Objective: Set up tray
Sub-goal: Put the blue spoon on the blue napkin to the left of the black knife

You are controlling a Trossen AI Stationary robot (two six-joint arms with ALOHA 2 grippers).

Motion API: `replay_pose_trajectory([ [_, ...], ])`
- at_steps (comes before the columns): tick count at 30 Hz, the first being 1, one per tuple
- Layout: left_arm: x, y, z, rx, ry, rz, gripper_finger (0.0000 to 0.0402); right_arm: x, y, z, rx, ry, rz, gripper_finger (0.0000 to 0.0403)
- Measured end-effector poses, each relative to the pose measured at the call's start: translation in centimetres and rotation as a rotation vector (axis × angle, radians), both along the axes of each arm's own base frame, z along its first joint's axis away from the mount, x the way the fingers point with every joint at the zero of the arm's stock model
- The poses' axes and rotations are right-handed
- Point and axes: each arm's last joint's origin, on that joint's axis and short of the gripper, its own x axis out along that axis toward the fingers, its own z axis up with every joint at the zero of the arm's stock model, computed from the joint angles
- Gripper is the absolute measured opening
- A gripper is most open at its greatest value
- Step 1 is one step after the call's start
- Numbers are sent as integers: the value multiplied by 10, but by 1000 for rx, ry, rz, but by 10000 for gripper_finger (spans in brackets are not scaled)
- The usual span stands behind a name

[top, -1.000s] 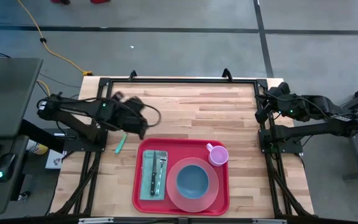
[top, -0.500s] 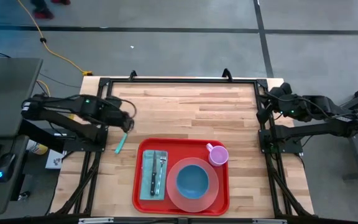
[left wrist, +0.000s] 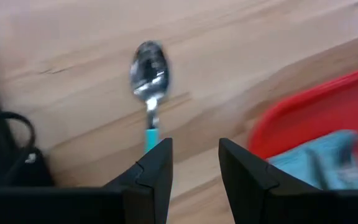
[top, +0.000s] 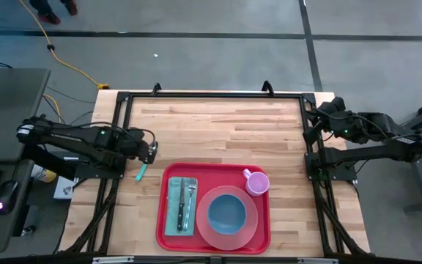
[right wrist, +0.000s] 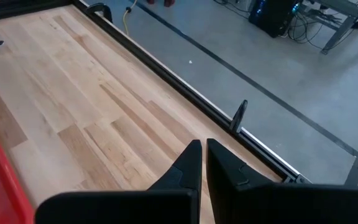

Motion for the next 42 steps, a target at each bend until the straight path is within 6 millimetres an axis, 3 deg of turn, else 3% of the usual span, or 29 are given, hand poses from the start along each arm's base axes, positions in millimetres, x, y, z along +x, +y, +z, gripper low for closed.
replay_pose_trajectory([
  [6,-3,-2,-17,-78,71,-35,176,0,0,0,5,-5,-3,0],
  [18,1,-4,-22,-106,119,-70,292,0,0,0,-1,-9,-10,0],
  [28,25,-9,-54,-154,386,-117,277,1,0,2,-2,-25,-10,0],
  [35,35,-11,-65,-168,348,-122,274,2,0,2,7,-44,-14,0],
  [42,27,-11,-83,-214,355,-67,273,2,0,2,18,-45,-4,0],
])
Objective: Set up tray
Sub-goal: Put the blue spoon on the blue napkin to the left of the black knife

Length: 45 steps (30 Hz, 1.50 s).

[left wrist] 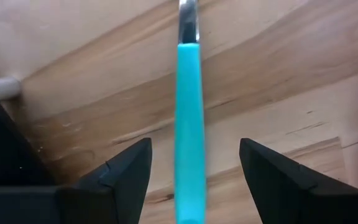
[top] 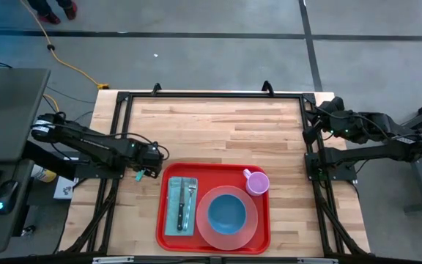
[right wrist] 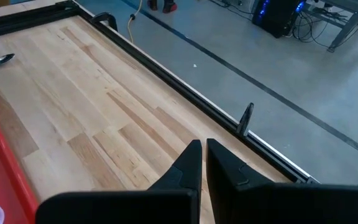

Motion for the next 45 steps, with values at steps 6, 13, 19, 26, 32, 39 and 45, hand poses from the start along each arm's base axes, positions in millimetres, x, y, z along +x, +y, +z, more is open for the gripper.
replay_pose_trajectory([
  [6,-3,-1,-7,-32,-3,12,273,0,0,0,0,0,0,0],
  [13,-7,-1,-17,-56,-19,33,273,0,0,0,0,0,0,0],
  [19,-7,-1,-17,-57,-15,44,248,0,0,0,-1,0,-2,0],
  [26,-7,-1,-17,-54,-13,44,161,0,0,0,-3,0,-5,0],
  [32,-8,0,-17,-39,-8,22,85,0,0,0,-4,2,-6,0],
  [39,-7,0,-17,-33,-14,-6,69,0,0,0,-5,2,-6,0],
  [45,-2,0,-10,-8,-31,-31,69,0,0,0,-8,6,-10,0],
])
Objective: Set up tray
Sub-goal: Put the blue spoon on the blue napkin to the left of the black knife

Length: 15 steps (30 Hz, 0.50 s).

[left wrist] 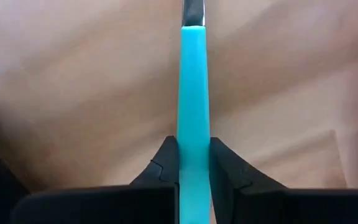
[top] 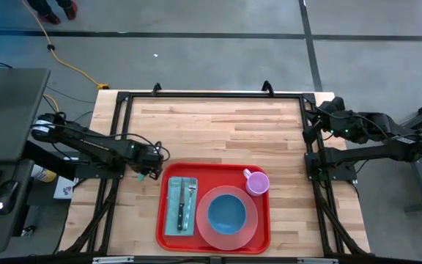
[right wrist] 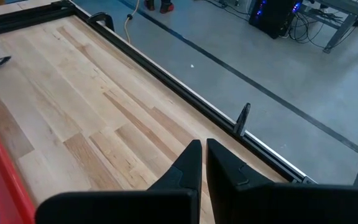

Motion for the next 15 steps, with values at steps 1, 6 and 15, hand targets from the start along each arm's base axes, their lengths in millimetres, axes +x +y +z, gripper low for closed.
replay_pose_trajectory([
  [1,3,0,3,22,-9,-8,69,0,0,0,-1,0,0,0],
  [6,14,0,18,38,-70,-35,69,0,0,0,-4,1,-3,0],
  [15,37,-7,52,-41,-202,-67,69,-1,0,-1,-3,13,-3,0],
])
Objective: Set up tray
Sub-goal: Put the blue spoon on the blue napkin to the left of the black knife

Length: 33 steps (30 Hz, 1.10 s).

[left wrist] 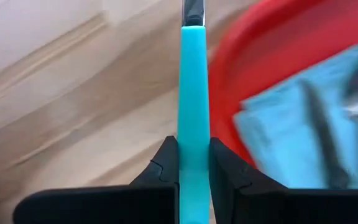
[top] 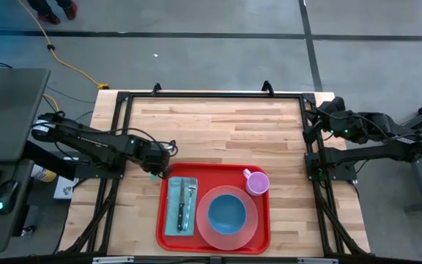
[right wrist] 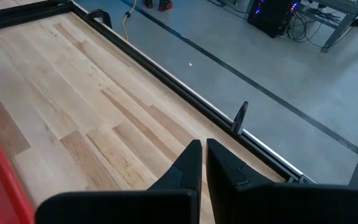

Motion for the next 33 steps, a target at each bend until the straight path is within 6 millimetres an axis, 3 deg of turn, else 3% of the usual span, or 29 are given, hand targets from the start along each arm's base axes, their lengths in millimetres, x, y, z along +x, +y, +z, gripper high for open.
replay_pose_trajectory([
  [6,13,-13,25,-77,-105,-66,69,0,0,-1,-1,12,4,0],
  [12,28,-33,56,-64,-410,-235,69,-1,0,-1,6,23,11,0],
  [17,30,-48,66,-8,-553,-263,69,-1,1,-2,30,2,1,0],
  [27,14,-104,76,14,-734,-291,69,0,2,-2,95,-35,11,0],
  [33,-18,-148,85,77,-917,-247,69,0,3,-3,109,-18,51,0],
])
